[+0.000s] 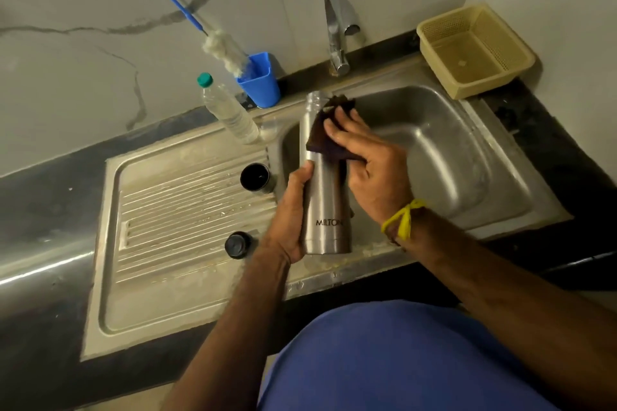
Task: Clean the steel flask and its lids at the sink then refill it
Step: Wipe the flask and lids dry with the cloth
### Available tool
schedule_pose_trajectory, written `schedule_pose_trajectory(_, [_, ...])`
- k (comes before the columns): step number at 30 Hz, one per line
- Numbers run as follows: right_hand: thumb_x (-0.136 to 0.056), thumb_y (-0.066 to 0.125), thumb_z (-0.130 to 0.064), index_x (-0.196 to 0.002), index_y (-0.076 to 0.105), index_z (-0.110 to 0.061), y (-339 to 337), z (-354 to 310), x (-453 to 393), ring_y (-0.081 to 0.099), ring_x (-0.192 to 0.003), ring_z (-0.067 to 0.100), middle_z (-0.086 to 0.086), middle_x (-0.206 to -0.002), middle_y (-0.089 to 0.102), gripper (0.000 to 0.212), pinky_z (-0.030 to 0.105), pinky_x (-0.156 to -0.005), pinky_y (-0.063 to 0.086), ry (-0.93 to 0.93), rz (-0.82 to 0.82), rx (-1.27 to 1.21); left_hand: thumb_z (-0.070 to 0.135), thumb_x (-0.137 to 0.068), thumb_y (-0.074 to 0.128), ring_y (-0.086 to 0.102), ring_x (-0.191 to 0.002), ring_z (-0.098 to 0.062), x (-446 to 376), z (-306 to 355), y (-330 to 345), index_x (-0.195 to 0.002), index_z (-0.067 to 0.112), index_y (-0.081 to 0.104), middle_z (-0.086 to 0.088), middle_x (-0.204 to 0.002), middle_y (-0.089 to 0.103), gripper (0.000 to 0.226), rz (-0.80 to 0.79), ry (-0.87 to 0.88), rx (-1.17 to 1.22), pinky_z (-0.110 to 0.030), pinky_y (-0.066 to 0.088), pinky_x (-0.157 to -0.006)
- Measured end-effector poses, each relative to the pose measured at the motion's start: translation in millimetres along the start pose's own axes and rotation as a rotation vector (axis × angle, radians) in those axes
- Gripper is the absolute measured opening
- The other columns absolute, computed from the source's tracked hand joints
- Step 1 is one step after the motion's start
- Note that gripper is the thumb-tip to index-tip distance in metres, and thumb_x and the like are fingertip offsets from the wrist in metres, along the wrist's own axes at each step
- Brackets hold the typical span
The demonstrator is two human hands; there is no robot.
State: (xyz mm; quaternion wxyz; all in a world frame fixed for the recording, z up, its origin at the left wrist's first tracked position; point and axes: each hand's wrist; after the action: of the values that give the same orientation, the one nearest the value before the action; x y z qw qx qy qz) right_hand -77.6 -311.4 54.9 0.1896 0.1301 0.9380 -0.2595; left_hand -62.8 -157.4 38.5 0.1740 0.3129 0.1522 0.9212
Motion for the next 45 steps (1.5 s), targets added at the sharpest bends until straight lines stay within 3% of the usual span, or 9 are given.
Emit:
schedule_pose_trajectory(4, [-0.085,0.043,0.007,-0.132,0.062,-0.007,-1,-3,14,0.039,-0.144,0.030,0.012,-0.145,0.054,0.053,0.038,-0.119,0.035,-0.214,-0.120,0.066,0.063,-0.090,0.054,0.057,-0.119,-0.036,-9,9,-7,-0.133,0.011,0.065,-0.027,-0.135,0.059,0.068,-0.050,0.009,0.066,-0.050,0.041,-0.111])
schedule_pose_trajectory(14, [-0.078,0.050,0.018,-0.132,0.062,-0.007,-4,-3,19,0.040,-0.144,0.028,0.010,-0.145,0.054,0.061,0.041,-0.118,0.036,-0.155,-0.129,0.023,0.060,-0.096,0.046,0.065,-0.116,-0.029,-20,32,-5,-0.136,0.012,0.060,-0.022,-0.135,0.062,0.064,-0.092,0.002,0.113,-0.048,0.054,-0.102])
schedule_pose_trajectory(19, [-0.082,0.053,0.018,-0.130,0.065,-0.006,-2,-7,31,0.039,-0.144,0.033,0.013,-0.144,0.055,0.055,0.048,-0.115,0.039,-0.355,-0.232,0.075,0.072,-0.084,0.057,0.069,-0.101,-0.026,-34,46,-5,-0.117,0.008,0.064,-0.013,-0.105,0.069,0.072,-0.064,-0.074,0.087,-0.040,0.057,-0.092])
schedule_pose_trajectory(23, [-0.079,0.046,0.017,-0.132,0.062,-0.007,-5,-4,28,0.039,-0.145,0.028,0.010,-0.145,0.053,0.061,0.049,-0.114,0.040,-0.171,-0.134,0.014,0.070,-0.088,0.047,0.074,-0.084,-0.025,-38,55,1,-0.111,0.010,0.067,-0.012,-0.096,0.074,0.067,-0.039,-0.051,0.024,-0.041,0.061,-0.071])
schedule_pose_trajectory(27, [-0.082,0.047,0.017,-0.129,0.064,-0.004,-9,-2,40,0.040,-0.143,0.032,0.014,-0.144,0.054,0.054,0.041,-0.118,0.036,-0.330,-0.183,0.036,0.068,-0.091,0.052,0.069,-0.087,-0.025,-40,63,2,-0.130,0.004,0.055,-0.014,-0.096,0.069,0.075,-0.005,0.004,0.147,-0.038,0.060,-0.080])
schedule_pose_trajectory(30, [-0.077,0.049,0.025,-0.131,0.062,-0.003,-10,4,31,0.045,-0.141,0.026,0.013,-0.143,0.055,0.062,0.044,-0.115,0.040,-0.106,-0.055,-0.040,0.066,-0.089,0.056,0.060,-0.125,-0.035,-41,59,4,-0.148,0.003,0.044,-0.024,-0.134,0.060,0.088,-0.042,0.000,0.241,-0.054,0.046,-0.109])
schedule_pose_trajectory(34, [-0.080,0.048,0.022,-0.130,0.063,-0.002,-5,1,27,0.042,-0.143,0.029,0.014,-0.143,0.055,0.057,0.038,-0.118,0.036,-0.219,-0.106,-0.039,0.073,-0.088,0.050,0.064,-0.114,-0.030,-43,51,6,-0.131,0.006,0.058,-0.016,-0.118,0.067,0.080,-0.044,0.005,0.217,-0.057,0.044,-0.110])
schedule_pose_trajectory(40, [-0.079,0.049,0.022,-0.131,0.062,-0.005,1,-2,14,0.039,-0.145,0.029,0.012,-0.145,0.053,0.059,0.041,-0.118,0.036,-0.153,-0.085,-0.067,0.061,-0.077,0.077,0.045,-0.140,-0.043,-43,45,3,-0.147,0.005,0.049,-0.026,-0.144,0.053,0.093,0.049,0.147,0.182,-0.065,0.033,-0.116])
schedule_pose_trajectory(45, [-0.076,0.049,0.024,-0.131,0.061,-0.004,-3,7,9,0.041,-0.143,0.029,0.013,-0.144,0.054,0.064,0.038,-0.119,0.034,-0.072,-0.066,-0.076,0.059,-0.084,0.069,0.056,-0.130,-0.043,-34,41,1,-0.142,0.010,0.056,-0.028,-0.139,0.057,0.077,0.103,0.172,0.066,-0.061,0.046,-0.107])
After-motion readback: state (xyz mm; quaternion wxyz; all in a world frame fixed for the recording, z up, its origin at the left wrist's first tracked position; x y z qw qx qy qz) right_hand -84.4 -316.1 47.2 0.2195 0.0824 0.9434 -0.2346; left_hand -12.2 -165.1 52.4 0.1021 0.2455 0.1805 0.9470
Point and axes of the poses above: each hand's wrist, its own x-axis away from the middle knuckle, its own y-axis out of the palm, z = x × y
